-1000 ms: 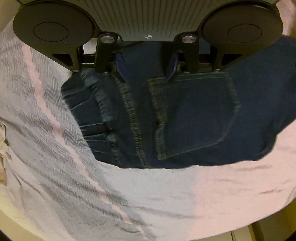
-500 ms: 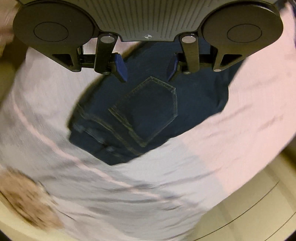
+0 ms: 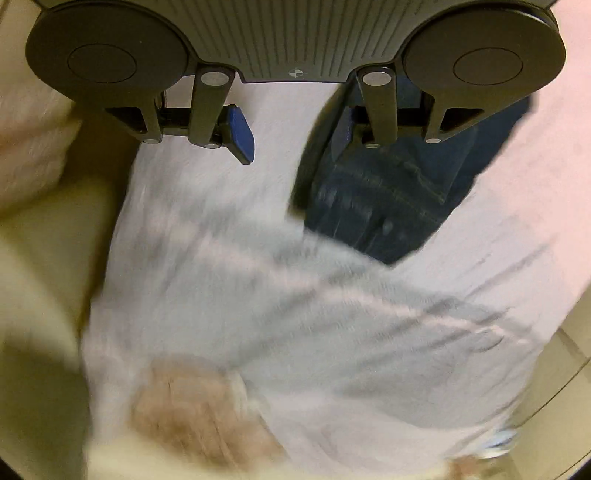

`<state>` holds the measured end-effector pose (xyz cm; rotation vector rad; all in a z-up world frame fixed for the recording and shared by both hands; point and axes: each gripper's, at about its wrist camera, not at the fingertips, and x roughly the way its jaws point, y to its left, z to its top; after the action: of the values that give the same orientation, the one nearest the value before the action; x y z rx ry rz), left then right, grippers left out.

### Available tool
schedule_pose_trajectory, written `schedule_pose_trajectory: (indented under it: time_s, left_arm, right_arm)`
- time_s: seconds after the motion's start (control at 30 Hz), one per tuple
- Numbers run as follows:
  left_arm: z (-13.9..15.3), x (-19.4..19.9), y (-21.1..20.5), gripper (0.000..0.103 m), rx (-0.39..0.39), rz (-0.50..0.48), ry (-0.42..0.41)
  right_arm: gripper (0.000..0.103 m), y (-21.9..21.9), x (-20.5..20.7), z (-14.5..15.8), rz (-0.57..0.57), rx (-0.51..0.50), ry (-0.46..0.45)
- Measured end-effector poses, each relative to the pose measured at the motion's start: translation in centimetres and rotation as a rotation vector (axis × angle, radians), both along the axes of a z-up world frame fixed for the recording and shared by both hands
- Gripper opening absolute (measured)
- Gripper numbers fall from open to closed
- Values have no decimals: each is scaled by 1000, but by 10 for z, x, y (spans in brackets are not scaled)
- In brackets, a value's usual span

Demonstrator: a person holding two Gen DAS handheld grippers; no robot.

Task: Fold clothes
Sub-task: 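Raise both open grippers above the flat jeans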

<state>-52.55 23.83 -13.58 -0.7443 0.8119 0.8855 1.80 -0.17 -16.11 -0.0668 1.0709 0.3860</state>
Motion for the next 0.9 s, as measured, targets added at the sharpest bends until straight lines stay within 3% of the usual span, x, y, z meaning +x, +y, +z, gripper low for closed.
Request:
schedule_pose_trajectory:
  time_s: [0.07,0.33,0.5,0.9]
  left_arm:
    - [0,1,-8,25,-8,28,28]
    - [13,41,-55,28,20,107,104]
    - [29,85,-98,31,38,132,97]
    - [59,140,-197,33,78,240,124]
  right_arm:
    - [51,8,-18,14,90,-32,-85]
    - [51,43,-136,72,608,72,-195]
    - [51,17,-147,93,705,150,-96]
    - [51,-62,-89,94,762,48,-65]
